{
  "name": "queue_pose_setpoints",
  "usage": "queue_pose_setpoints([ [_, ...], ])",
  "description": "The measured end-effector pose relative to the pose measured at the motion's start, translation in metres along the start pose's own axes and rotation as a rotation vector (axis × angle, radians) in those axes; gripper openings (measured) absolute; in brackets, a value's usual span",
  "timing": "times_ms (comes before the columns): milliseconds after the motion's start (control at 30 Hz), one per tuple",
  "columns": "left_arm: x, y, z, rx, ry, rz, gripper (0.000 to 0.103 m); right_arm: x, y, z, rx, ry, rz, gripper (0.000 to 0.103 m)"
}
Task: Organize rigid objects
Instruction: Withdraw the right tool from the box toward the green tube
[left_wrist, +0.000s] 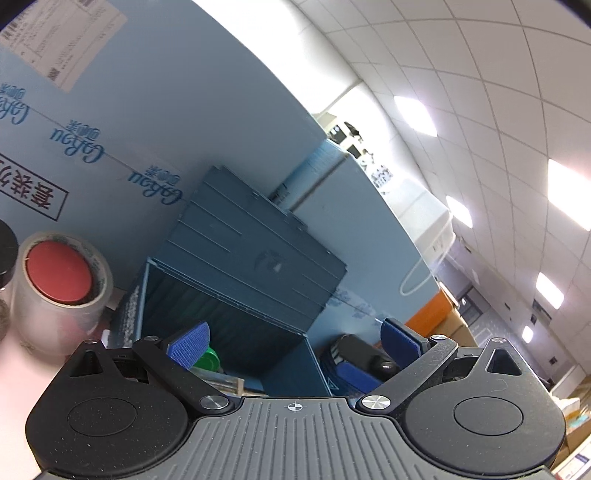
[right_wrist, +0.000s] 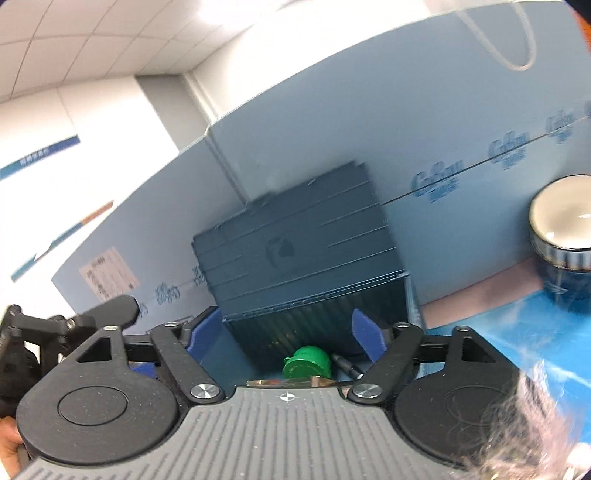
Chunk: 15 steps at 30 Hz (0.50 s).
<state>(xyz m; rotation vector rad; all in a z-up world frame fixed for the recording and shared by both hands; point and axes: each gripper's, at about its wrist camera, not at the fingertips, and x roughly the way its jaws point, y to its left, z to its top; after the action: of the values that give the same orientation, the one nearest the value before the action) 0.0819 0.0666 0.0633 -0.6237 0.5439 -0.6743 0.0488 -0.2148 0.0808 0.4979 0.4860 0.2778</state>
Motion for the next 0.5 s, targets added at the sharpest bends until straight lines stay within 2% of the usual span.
queue_pose_setpoints([
  [167, 0.004, -0.012, -0.006, 0.037, 0.025, -0.014, 0.1, -0.031, -0.011, -0.003, 0.031, -0.057, -0.036, 0.09],
  [500, 0.003, -0.046, -0.02, 0.154, 0.041, -0.037, 0.1, -0.103, -0.054, -0.02, 0.121, -0.165, -0.151, 0.096],
])
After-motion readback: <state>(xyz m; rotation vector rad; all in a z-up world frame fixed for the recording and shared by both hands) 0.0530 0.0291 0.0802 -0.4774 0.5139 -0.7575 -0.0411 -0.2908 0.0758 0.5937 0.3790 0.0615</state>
